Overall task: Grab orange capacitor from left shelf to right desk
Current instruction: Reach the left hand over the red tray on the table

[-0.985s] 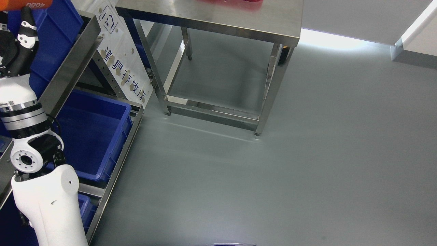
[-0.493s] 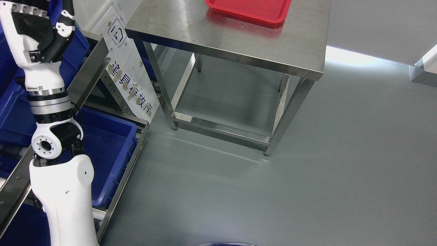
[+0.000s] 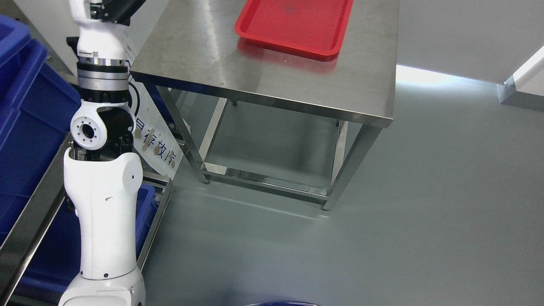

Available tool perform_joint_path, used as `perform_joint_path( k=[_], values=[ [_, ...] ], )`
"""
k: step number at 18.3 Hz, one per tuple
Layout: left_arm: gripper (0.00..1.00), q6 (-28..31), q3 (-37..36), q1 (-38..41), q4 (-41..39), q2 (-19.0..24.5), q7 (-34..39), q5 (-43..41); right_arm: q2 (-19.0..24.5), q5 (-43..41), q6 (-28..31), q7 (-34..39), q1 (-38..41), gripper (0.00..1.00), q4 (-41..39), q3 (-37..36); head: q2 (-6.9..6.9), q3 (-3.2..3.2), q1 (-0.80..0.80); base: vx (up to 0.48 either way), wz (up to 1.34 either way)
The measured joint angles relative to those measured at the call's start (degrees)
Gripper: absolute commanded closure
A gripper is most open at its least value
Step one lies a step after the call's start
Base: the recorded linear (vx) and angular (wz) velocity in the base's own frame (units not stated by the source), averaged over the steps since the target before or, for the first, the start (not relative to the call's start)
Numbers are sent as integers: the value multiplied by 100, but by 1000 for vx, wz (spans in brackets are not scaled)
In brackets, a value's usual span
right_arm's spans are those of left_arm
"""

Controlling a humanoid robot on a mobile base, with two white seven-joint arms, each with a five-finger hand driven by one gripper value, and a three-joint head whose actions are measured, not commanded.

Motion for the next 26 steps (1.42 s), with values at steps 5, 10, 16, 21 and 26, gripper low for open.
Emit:
perform_joint_path(
  k=[5, 10, 16, 21, 26],
  values=[
    [79, 903, -554, -595, 401, -31, -255, -206, 0, 0, 2, 0, 1, 0, 0, 0, 0, 0, 0, 173, -242],
    [78, 1109, -902, -1194, 1195, -50, -486, -730, 0, 0, 2, 0, 1, 0, 0, 0, 0, 0, 0, 176, 26],
    [78, 1161, -1160, -1819, 2415, -65, -572, -1036, 0, 0, 4, 0, 0, 0, 0, 0, 0, 0, 0, 153, -48],
    [78, 1171, -1349, -2071, 3263, -71, -787, -1216, 0, 0, 4, 0, 1, 0, 0, 0, 0, 0, 0, 93, -117],
    [78, 1246, -1416, -2122, 3856, -75, -824, -1319, 0, 0, 4, 0, 1, 0, 0, 0, 0, 0, 0, 63, -158]
  ],
)
